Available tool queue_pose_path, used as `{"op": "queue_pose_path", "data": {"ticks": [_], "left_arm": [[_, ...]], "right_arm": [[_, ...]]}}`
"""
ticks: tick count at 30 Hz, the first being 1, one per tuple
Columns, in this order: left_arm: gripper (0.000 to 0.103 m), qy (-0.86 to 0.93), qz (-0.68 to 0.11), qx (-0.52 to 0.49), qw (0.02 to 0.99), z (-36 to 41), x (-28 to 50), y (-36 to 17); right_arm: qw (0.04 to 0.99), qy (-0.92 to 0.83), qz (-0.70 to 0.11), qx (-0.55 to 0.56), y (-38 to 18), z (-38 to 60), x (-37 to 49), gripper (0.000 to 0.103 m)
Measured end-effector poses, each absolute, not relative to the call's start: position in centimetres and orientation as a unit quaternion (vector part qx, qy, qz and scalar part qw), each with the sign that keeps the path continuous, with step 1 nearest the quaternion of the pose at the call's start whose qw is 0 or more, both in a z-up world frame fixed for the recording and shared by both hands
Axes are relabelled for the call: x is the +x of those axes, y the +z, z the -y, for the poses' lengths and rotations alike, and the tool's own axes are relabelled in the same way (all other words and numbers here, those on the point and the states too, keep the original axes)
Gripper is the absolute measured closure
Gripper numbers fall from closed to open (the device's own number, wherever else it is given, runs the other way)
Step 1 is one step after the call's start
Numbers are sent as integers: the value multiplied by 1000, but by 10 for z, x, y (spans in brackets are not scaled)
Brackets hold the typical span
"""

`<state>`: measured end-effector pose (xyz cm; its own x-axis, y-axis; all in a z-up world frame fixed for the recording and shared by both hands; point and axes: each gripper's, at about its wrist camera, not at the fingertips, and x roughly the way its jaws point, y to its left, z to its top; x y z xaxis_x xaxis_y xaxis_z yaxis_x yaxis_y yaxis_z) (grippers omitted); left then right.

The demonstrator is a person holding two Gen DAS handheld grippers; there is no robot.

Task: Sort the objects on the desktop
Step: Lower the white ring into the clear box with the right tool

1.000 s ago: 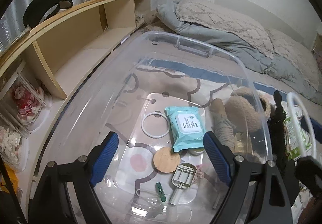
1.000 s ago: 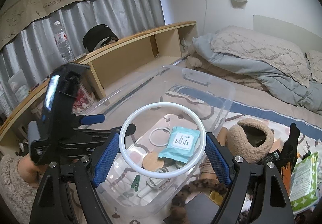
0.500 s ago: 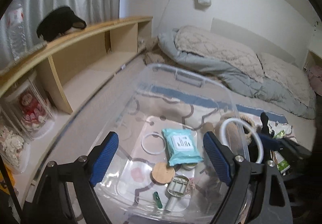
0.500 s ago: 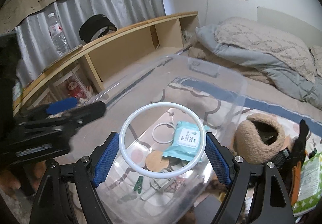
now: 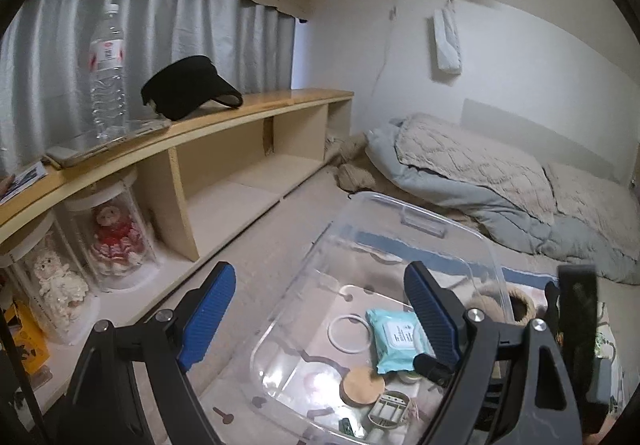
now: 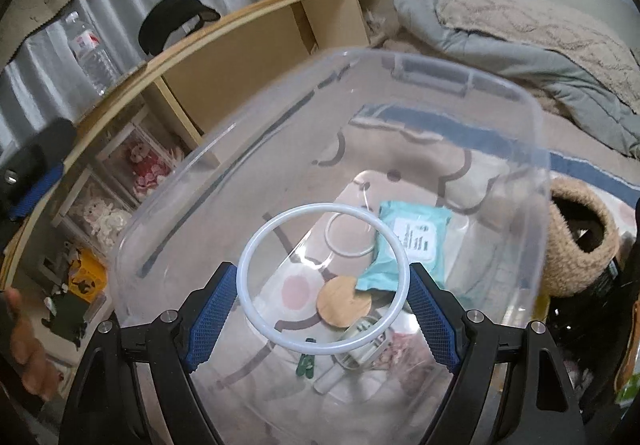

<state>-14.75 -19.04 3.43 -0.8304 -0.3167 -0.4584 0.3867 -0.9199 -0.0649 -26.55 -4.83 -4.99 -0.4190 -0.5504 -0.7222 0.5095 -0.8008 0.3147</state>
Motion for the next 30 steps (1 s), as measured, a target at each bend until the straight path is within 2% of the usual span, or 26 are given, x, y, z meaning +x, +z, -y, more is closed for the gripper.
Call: {"op": "queue_pose_path", "data": {"ticks": [9, 30], "left_arm": [[16, -949, -86, 237, 187, 202, -147, 28], [16, -951, -77, 234, 185, 200, -143, 28]], "right_arm": [[289, -834, -8, 471, -57, 62, -268, 19], [292, -835, -40, 464, -56, 72, -263, 18]]}}
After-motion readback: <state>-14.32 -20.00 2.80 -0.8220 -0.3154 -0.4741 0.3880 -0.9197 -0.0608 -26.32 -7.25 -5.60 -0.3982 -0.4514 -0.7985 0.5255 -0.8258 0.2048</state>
